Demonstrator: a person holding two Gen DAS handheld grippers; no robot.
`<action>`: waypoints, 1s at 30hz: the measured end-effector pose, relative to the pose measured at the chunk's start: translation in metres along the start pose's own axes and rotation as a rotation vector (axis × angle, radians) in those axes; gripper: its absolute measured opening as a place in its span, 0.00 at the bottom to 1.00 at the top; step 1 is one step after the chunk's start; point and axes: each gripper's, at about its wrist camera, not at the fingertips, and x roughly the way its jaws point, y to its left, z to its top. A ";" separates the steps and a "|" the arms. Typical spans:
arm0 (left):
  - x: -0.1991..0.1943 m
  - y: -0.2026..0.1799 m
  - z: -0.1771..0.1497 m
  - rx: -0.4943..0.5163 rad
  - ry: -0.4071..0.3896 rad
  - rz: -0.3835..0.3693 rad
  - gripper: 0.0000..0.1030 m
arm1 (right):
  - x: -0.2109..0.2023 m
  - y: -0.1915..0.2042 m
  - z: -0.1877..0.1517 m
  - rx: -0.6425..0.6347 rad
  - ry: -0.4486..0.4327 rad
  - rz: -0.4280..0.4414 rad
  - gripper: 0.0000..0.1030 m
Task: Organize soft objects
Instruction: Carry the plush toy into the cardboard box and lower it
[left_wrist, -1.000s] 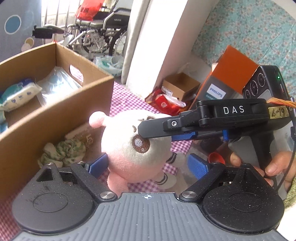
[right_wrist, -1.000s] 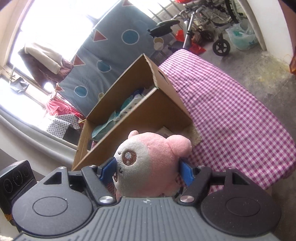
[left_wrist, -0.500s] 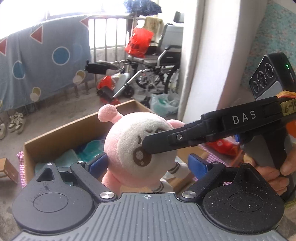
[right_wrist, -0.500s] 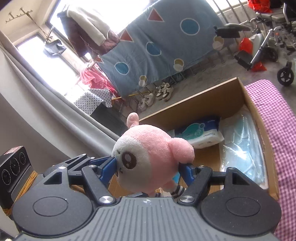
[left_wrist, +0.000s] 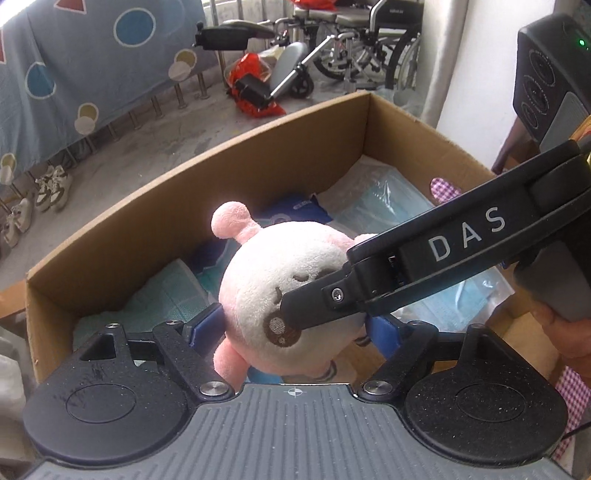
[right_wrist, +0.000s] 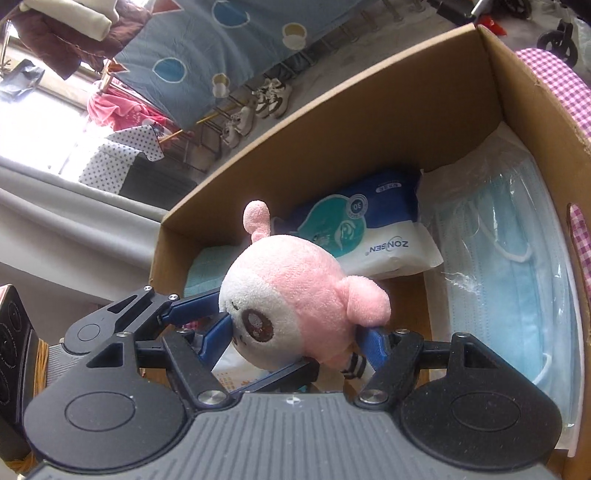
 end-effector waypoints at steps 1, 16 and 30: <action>0.004 0.000 -0.002 0.010 0.013 0.006 0.80 | 0.003 -0.004 0.001 0.015 0.010 0.003 0.74; -0.001 -0.014 -0.011 0.137 0.024 0.058 0.78 | 0.004 -0.016 -0.004 0.092 0.123 -0.017 0.87; -0.009 0.004 -0.016 0.056 0.077 0.038 0.72 | 0.031 0.005 -0.002 -0.003 0.222 0.017 0.71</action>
